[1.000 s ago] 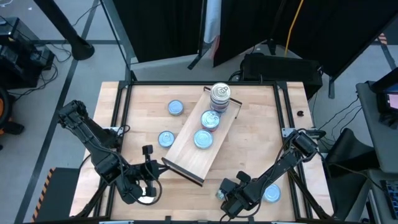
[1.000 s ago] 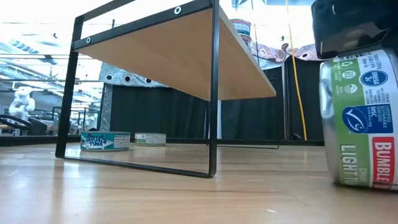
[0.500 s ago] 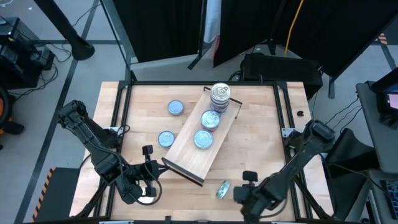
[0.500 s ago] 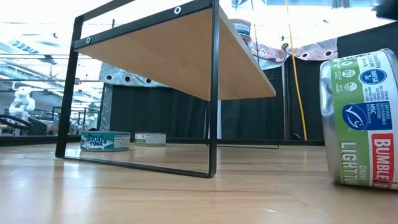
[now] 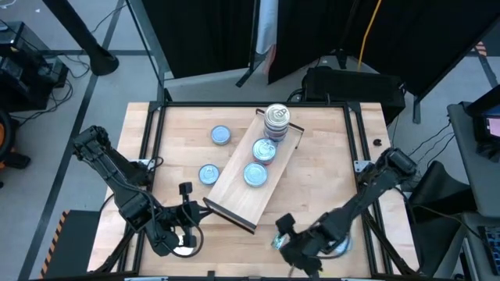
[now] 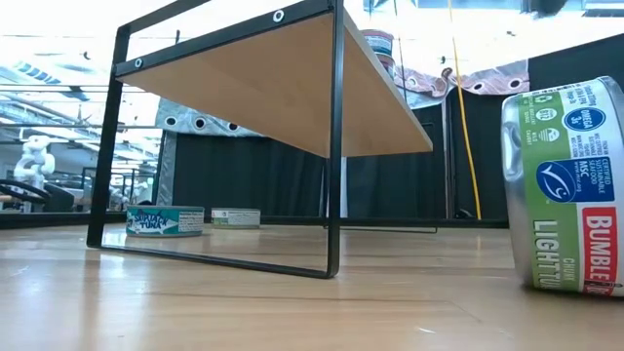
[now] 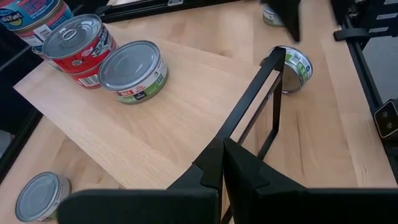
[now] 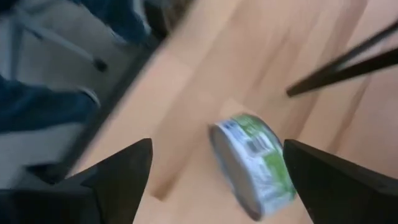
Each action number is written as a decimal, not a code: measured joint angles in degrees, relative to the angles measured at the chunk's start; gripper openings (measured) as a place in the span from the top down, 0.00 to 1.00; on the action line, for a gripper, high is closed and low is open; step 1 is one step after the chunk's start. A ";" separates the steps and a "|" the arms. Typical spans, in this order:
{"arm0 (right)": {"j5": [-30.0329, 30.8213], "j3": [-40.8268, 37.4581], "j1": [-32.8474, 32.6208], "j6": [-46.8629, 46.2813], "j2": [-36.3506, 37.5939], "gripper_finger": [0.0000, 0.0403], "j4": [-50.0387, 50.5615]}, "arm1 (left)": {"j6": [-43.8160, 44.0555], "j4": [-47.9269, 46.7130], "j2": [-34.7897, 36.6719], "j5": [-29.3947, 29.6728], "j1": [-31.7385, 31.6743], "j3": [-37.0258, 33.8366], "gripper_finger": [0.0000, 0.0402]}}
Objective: Stack canned seafood by type on shelf
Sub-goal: Stack the green tuna can on top of the green tuna can on the shelf
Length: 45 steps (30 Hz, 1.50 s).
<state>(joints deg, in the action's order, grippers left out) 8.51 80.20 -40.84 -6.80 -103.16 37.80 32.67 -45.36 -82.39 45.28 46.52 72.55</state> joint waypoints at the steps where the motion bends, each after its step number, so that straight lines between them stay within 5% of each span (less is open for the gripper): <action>1: -0.34 -0.01 0.75 1.03 -0.53 0.12 0.64 | 0.01 0.03 0.00 0.03 0.00 0.00 0.96; 20: -10.36 0.00 8.91 7.05 -6.48 0.18 1.71 | -3.01 -1.28 0.11 0.68 0.00 0.00 0.96; 37: -10.39 0.02 9.28 6.50 -5.65 0.67 3.68 | -7.78 -1.86 1.57 3.04 0.00 0.00 0.96; 45: -18.95 0.02 8.50 -9.93 1.76 0.69 2.64 | -12.12 -1.66 1.72 6.32 -0.93 0.00 0.96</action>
<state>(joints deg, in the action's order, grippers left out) -10.45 80.23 -32.34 -16.73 -101.41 40.44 20.54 -47.03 -80.67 51.60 45.59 72.55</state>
